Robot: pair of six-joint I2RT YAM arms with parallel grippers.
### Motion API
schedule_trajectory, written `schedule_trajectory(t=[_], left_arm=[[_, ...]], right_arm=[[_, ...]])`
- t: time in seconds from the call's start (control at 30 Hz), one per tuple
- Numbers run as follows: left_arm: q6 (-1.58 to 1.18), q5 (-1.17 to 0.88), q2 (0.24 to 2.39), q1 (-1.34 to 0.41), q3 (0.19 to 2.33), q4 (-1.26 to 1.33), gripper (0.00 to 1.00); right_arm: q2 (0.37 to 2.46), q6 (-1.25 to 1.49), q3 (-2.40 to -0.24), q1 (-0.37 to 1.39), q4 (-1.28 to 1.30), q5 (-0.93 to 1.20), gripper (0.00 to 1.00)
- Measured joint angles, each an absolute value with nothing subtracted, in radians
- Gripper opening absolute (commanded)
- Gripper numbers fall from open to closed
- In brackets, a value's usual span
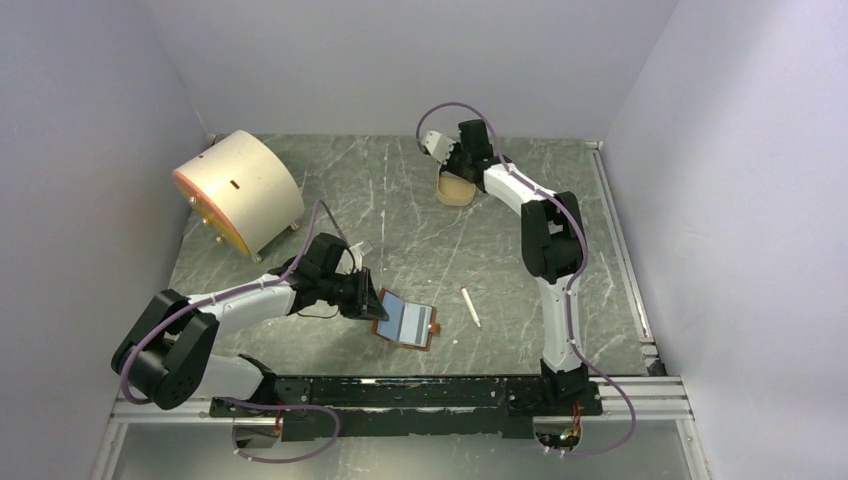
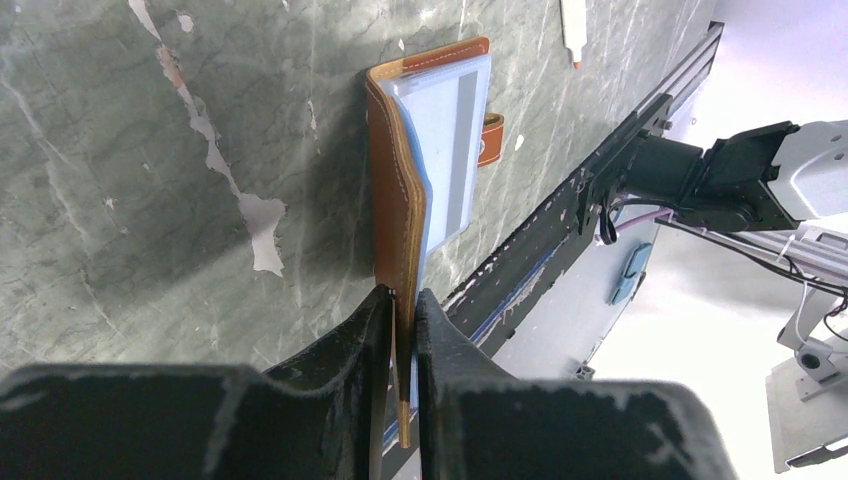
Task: Put the credit cards into the card holder
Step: Pick up the credit card from the storage box.
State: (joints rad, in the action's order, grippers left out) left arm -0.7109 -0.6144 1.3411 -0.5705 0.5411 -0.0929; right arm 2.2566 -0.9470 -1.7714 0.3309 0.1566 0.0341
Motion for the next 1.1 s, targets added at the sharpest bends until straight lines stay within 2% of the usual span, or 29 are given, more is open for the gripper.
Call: schedule_trajectory(t=[0.27, 0.53, 0.93, 1.1], left_arm=[[-0.724, -0.614, 1.341, -0.570, 0.532, -0.080, 0.16], [-0.755, -0.585, 1.327, -0.570, 0.528, -0.084, 0.12], [-0.858, -0.521, 1.309, -0.570, 0.505, -0.045, 0.13], [-0.888, -0.456, 1.267, -0.570, 0.509, -0.027, 0.14]], right_arm=[[2.226, -0.936, -1.765, 0.330, 0.237, 0.083, 0.00], [2.103, -0.831, -1.663, 0.329, 0.257, 0.083, 0.00], [1.857, -0.418, -1.585, 0.374, 0.328, 0.116, 0.00], [1.702, -0.185, -1.465, 0.437, 0.356, 0.162, 0.00]])
